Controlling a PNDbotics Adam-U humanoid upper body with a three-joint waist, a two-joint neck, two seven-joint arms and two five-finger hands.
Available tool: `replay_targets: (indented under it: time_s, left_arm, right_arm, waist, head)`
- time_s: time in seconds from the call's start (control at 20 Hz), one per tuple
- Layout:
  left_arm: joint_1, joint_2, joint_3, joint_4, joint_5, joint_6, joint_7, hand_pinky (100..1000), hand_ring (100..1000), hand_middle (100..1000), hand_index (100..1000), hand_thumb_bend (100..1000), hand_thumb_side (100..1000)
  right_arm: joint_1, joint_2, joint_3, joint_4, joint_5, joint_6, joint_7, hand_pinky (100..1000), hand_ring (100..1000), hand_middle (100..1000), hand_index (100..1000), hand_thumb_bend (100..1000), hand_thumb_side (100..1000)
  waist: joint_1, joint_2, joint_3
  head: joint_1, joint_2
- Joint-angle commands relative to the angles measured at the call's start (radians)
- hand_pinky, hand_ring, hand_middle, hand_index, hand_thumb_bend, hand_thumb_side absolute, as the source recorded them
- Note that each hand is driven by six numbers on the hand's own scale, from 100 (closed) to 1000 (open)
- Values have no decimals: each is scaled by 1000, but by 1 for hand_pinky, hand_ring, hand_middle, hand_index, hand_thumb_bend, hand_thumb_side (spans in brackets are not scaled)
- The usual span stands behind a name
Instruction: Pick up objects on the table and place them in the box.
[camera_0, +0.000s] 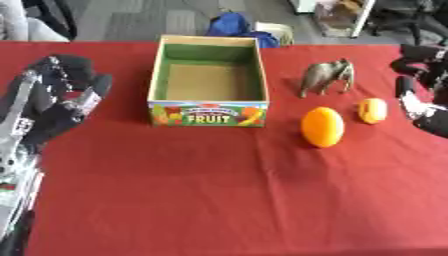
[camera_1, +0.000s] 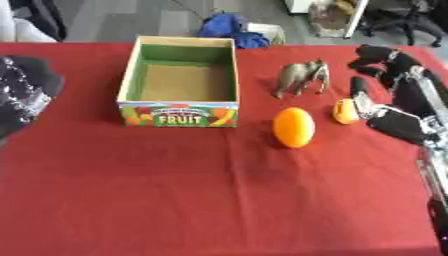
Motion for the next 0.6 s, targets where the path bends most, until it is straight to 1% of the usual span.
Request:
replay_targets:
  time_s: [0.05,0.15,0.3,0.45,0.55,0.6]
  left_arm:
    - [-10,20,-1,-13,4,-2,-6,623,625,552,667,537,369]
    - [-8,21,-2,-13,4,-2,-7,622,625,552,667,538,369]
    - [-6,19,-4,-11,5,-2,-10,622,625,552,667,538,369]
    - [-6,19,-7,-10,6,-3,-13,622,626,551,668,537,369]
    - [-7,18,-8,-10,6,-3,-14,622,626,552,668,537,369]
    - [-7,18,-9,-10,7,-3,-15,622,626,552,668,537,369]
  right_arm:
    - [-73,-107,19,81,43,-57,24,896,1000,700,847,100,100]
    - [-140,-143,41,164,81,-97,48,906,1000,718,855,100,100]
    - [-243,-167,64,308,145,-166,81,912,1000,733,858,100,100]
    - [-336,-162,78,448,222,-242,112,918,1000,760,878,140,100]
    - [-388,-150,83,526,292,-291,122,924,1000,786,889,193,100]
    - [-410,-141,83,564,330,-312,125,927,1000,790,892,195,100]
  waist:
    - [-3,-19,1]
    - [-4,-22,1]
    - [-3,-27,3]
    - [-2,-29,6]
    - [-1,-29,8]
    - [-1,-29,10]
  head:
    - [-2,8]
    - [-4,10]
    - [-5,13]
    - [-7,15]
    - [-9,12]
    - [-11,11]
